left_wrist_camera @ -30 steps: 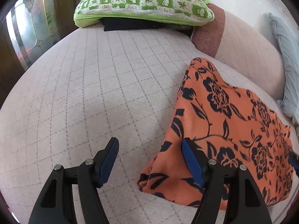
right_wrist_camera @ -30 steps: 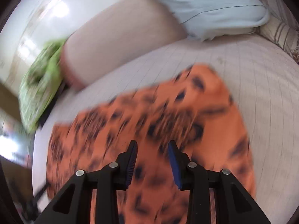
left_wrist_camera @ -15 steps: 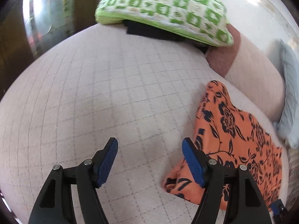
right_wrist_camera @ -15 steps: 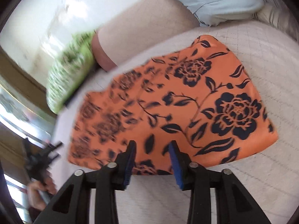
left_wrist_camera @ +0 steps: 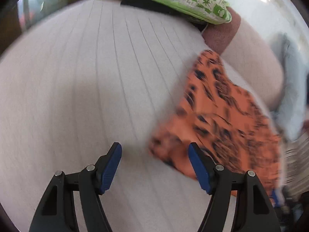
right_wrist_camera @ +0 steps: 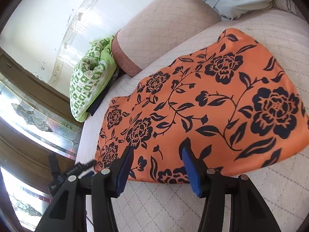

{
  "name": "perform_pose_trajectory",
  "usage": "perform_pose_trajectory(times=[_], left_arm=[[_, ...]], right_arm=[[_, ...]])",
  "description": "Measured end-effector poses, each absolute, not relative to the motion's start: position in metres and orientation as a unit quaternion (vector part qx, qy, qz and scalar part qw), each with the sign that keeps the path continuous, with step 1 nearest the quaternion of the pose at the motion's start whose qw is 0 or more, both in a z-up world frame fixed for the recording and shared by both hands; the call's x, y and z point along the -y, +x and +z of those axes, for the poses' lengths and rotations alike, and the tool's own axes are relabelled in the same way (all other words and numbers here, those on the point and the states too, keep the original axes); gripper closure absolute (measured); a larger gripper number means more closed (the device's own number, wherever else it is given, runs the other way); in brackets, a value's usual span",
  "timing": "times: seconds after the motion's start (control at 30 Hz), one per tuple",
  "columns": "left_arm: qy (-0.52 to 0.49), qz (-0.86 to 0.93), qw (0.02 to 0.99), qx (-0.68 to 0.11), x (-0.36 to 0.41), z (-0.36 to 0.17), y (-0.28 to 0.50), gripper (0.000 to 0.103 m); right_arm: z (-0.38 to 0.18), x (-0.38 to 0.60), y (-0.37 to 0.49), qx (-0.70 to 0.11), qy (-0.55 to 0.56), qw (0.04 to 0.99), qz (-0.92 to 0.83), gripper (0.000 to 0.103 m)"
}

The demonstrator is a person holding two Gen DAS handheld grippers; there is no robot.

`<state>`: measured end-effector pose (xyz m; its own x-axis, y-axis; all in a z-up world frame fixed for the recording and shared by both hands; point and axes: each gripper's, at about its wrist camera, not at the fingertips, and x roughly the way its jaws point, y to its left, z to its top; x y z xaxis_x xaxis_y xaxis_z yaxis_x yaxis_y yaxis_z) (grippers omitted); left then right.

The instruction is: Fold small clothes

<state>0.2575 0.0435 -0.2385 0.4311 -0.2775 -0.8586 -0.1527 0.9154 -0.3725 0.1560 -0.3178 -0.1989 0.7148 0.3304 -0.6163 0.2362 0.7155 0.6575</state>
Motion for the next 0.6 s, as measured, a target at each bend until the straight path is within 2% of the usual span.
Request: perform_pose_trajectory(times=[0.1, 0.23, 0.47, 0.57, 0.6], left_arm=[[-0.274, -0.078, 0.805, -0.521, -0.036, -0.238, 0.24, 0.031], [-0.316, -0.101, 0.782, -0.528, -0.023, -0.256, 0.241, 0.031], [-0.412, -0.088, 0.773, -0.474, -0.037, -0.269, 0.267, 0.033], [-0.418, -0.102, 0.778, -0.457, -0.033, -0.27, 0.279, 0.033], [-0.429, -0.11, 0.775, -0.45, -0.034, -0.273, 0.283, 0.045]], right_arm=[[-0.196, 0.32, 0.154, -0.378, 0.362, 0.852, 0.018, 0.047], [-0.197, 0.32, 0.159, -0.374, 0.37, 0.85, 0.02, 0.047], [-0.2, 0.315, 0.17, -0.372, 0.356, 0.857, 0.013, 0.047], [-0.203, 0.314, 0.178, -0.372, 0.354, 0.858, 0.011, 0.047], [-0.205, 0.313, 0.182, -0.371, 0.354, 0.859, 0.013, 0.047]])
